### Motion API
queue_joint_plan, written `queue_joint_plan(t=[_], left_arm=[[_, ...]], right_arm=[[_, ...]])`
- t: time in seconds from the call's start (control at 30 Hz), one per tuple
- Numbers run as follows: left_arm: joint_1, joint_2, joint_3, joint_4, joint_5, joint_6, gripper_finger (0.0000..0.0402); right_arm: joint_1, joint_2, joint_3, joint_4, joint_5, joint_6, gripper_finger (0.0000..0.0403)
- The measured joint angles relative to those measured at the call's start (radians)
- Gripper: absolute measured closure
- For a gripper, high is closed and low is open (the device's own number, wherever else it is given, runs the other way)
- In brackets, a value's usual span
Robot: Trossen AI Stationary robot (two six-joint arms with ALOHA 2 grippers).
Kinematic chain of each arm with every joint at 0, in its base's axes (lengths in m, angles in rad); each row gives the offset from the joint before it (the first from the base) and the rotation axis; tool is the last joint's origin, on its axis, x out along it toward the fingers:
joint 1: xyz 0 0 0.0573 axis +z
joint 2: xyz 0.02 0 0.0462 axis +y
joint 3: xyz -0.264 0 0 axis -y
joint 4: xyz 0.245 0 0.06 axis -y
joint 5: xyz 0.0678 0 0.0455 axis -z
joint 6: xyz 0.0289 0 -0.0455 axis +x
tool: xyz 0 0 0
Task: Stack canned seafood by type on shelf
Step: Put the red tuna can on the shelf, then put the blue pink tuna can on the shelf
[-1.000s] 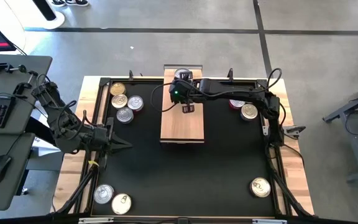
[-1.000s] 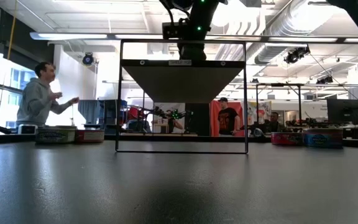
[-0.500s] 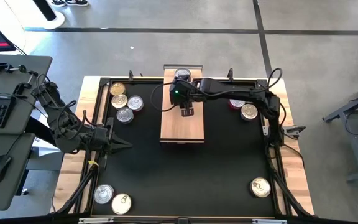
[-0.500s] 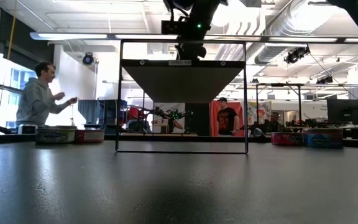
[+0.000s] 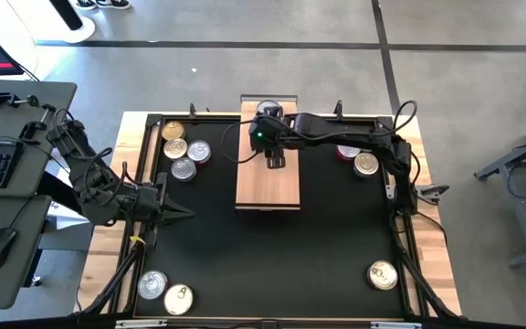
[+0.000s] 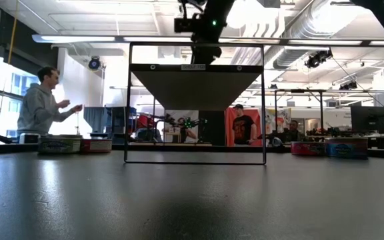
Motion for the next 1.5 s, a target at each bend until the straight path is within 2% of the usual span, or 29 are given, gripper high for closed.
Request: queue_joint_plan(t=[0.2,0.33,0.5,0.73,0.83,1.07,1.27,1.37,1.5], left_arm=[[0.0,0.0,0.0,-0.03,0.005,-0.035,0.0402],[0.0,0.0,0.0,-0.043,0.008,-0.044,0.0402],[0.0,0.0,0.0,-0.043,0.008,-0.044,0.0402],[0.0,0.0,0.0,-0.064,0.061,-0.062,0.0402],[0.0,0.0,0.0,-0.072,0.061,-0.041,0.0402],[0.0,0.0,0.0,-0.059,0.058,0.043,0.0402],[0.0,0.0,0.0,-0.06,0.059,0.044,0.0402],[0.0,0.0,0.0,-0.065,0.06,0.044,0.0402],[0.0,0.0,0.0,-0.064,0.088,0.045,0.0402]], right_arm=[[0.01,-0.002,0.104,-0.054,-0.025,0.193,0.0169],[0.014,-0.003,0.146,-0.076,-0.144,0.244,0.0168],[0.013,-0.003,0.114,-0.081,-0.332,0.307,0.0172],[0.065,-0.014,0.084,-0.15,-0.476,0.441,0.0218],[0.111,-0.046,0.086,-0.168,-0.49,0.497,0.0242],[0.23,-0.12,0.086,-0.367,-0.458,0.699,0.0279],[0.392,-0.135,0.086,-0.429,-0.457,0.858,0.0347],[0.469,-0.134,0.086,-0.511,-0.501,0.972,0.0389],[0.571,-0.136,0.078,-0.573,-0.543,1.147,0.0394]])
